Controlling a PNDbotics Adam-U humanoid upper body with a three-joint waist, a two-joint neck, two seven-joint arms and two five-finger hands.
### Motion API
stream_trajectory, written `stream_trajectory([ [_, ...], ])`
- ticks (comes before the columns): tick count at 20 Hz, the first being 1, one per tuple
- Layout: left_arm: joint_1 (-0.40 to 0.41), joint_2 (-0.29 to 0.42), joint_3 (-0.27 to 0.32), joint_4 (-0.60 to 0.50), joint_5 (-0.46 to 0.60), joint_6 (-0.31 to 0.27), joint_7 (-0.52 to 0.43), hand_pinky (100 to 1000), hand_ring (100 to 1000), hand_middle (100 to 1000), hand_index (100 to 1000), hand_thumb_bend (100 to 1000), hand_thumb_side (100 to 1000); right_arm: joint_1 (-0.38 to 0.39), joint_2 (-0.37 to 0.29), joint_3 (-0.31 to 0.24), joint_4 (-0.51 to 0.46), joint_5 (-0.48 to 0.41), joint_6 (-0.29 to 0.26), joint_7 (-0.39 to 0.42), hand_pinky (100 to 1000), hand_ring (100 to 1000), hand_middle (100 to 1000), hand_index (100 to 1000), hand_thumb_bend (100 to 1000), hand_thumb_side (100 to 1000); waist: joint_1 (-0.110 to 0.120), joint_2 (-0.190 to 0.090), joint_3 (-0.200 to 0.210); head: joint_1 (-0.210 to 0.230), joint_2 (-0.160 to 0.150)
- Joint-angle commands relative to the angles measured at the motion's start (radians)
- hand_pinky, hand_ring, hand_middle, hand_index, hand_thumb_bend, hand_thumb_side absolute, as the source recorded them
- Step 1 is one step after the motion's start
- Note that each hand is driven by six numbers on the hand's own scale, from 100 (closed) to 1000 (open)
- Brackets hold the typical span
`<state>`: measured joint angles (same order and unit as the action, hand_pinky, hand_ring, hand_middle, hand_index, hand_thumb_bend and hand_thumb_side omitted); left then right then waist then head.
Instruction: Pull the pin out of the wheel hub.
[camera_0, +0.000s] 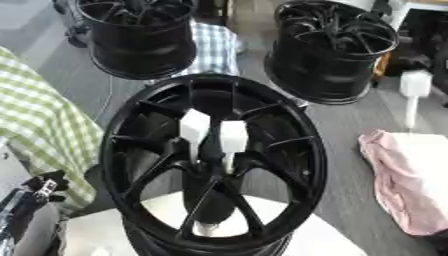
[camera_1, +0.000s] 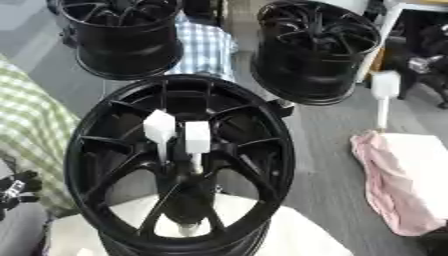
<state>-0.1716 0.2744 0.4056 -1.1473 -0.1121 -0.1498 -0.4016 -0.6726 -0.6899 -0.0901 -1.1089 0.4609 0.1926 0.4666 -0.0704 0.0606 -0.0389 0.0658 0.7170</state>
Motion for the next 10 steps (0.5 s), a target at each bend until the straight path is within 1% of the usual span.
stream_trajectory([
  [1,-0.009,0.032,0.011,-0.008,0.010,-0.004,0.010,710,760,654,799,331,665,0.044,0.044,-0.095,-0.003,0.015,0.051,-0.056,808,800,837,925,278,456,0.006,-0.002,-0.001,0.005,-0.017],
  [3,-0.014,0.031,0.007,-0.005,0.011,-0.006,0.009,710,760,655,799,330,666,0.098,0.097,-0.150,-0.044,0.010,0.078,-0.090,799,785,815,914,247,464,0.009,0.000,0.006,-0.007,-0.018],
  [4,-0.016,0.029,0.005,-0.004,0.011,-0.007,0.008,710,760,655,799,329,666,0.125,0.124,-0.176,-0.068,0.003,0.077,-0.106,793,774,797,906,221,460,0.011,0.000,0.011,-0.012,-0.018],
  [5,-0.020,0.027,0.002,-0.003,0.011,-0.007,0.005,710,760,655,799,329,666,0.152,0.150,-0.203,-0.092,-0.009,0.069,-0.122,792,772,794,905,215,460,0.012,0.001,0.017,-0.019,-0.019],
  [7,-0.026,0.021,-0.004,-0.003,0.010,-0.007,0.000,710,761,655,799,328,666,0.202,0.201,-0.252,-0.137,-0.037,0.044,-0.153,785,758,767,897,176,461,0.017,0.001,0.032,-0.033,-0.018],
  [8,-0.029,0.018,-0.007,-0.004,0.010,-0.007,-0.003,710,761,655,799,328,665,0.228,0.226,-0.264,-0.161,-0.052,0.029,-0.169,781,753,761,892,161,462,0.019,0.000,0.040,-0.040,-0.016],
  [10,-0.030,0.013,-0.012,-0.003,0.009,-0.006,-0.008,710,761,655,799,328,665,0.290,0.291,-0.255,-0.214,-0.088,-0.010,-0.209,777,746,755,889,143,464,0.022,-0.002,0.048,-0.049,-0.014],
])
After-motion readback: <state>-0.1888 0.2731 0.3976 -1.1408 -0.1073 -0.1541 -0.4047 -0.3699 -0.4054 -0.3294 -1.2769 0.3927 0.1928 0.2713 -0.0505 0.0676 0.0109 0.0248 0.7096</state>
